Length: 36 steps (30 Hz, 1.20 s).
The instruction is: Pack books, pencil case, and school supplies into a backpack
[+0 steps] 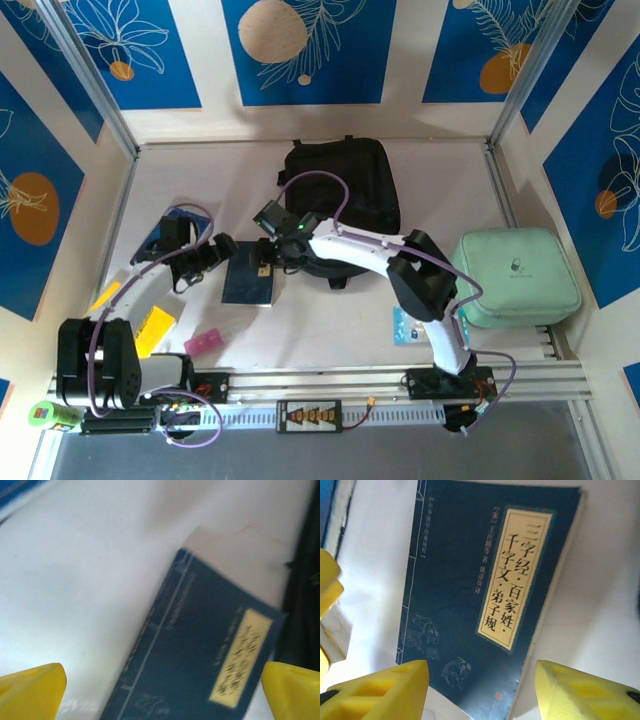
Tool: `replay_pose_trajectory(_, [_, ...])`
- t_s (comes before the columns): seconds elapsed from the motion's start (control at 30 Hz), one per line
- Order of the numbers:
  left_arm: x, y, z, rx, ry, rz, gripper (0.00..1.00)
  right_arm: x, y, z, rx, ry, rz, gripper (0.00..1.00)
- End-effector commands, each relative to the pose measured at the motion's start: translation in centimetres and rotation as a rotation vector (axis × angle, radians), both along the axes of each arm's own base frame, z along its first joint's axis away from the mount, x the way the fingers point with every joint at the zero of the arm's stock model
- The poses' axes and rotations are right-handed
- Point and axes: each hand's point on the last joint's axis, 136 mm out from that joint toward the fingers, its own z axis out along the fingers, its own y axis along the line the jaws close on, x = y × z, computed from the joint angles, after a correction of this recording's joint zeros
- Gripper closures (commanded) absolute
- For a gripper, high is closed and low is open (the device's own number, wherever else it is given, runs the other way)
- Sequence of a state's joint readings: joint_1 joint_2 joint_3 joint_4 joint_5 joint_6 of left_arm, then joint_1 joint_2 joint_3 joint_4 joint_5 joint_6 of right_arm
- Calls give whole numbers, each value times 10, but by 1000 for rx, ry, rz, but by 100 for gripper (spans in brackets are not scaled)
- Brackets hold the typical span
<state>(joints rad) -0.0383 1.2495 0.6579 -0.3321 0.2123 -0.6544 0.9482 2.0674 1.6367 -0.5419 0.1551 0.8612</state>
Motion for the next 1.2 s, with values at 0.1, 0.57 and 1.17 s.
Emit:
replay_pose_trajectory(0.1, [-17,-10,-19,-51,67,-79,9,1,-20,-29,-125,52,-53,43])
replay_pose_trajectory(0.57, [-17,-27,-28,-125,121,-146,29,2,-17,-56,-144,114,-35,69])
replay_pose_trajectory(1.17, [-12,-52,-23,-249,129,-229,29,-9,-30,-90,-168,206,-44,77])
